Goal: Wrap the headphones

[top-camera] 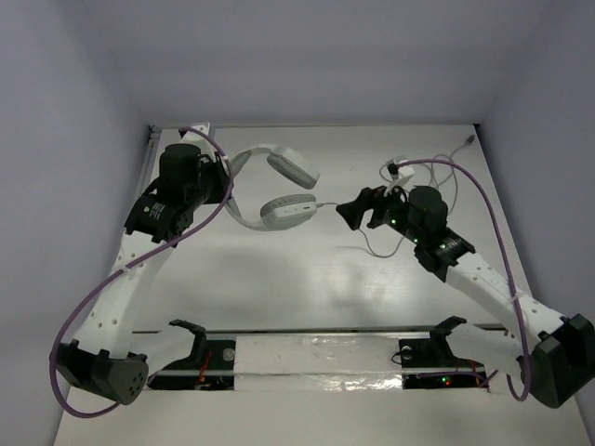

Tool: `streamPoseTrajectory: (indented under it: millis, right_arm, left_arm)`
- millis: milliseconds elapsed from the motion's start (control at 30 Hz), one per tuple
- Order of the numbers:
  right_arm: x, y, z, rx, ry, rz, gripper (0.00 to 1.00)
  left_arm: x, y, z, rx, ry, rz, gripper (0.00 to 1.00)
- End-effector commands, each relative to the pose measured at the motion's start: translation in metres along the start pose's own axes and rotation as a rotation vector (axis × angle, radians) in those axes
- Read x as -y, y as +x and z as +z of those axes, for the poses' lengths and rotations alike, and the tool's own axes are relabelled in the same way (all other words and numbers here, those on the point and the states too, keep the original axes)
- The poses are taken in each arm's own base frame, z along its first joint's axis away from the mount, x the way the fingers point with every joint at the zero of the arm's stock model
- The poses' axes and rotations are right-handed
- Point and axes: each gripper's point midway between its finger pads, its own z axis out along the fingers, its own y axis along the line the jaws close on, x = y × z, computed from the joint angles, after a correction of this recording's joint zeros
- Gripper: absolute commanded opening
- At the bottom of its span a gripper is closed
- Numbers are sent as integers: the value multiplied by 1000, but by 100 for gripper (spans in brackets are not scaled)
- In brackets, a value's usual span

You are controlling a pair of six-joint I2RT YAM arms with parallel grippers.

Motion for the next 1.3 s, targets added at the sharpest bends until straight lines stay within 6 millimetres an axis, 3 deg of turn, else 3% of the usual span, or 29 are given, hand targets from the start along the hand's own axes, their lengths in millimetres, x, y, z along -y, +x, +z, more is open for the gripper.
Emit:
streamPoseTrajectory:
  millis: [0, 200, 367, 533, 700, 900, 1133, 1200, 1267]
  right_arm:
    - [-2, 2, 18, -9, -27, -36, 91]
    - [19, 24, 33, -58, 43, -27, 86]
    - [46, 28, 47, -22, 168, 8, 75]
    - [53, 40, 65, -40, 172, 13, 67]
    - [56, 37, 71, -10, 166, 27, 59]
    - [61, 58, 88, -33, 144, 50, 56]
    - [48, 58, 110, -21, 37, 33, 56]
    - [35, 58, 114, -8, -49, 37, 51]
    - [31, 70, 118, -39, -83, 68, 48]
  left_arm:
    - [36, -43, -31, 122, 187, -8, 0]
    - [46, -58, -43, 149, 247, -20, 0]
    - [70, -70, -58, 158, 390, -40, 0]
    - [80, -98, -79, 212, 452, -56, 0]
    - [112, -123, -112, 245, 673, -97, 0]
    - [130, -149, -136, 285, 801, -139, 0]
    - [136, -152, -142, 247, 924, -211, 0]
    - [132, -157, -140, 263, 884, -224, 0]
    - [125, -163, -134, 294, 833, -230, 0]
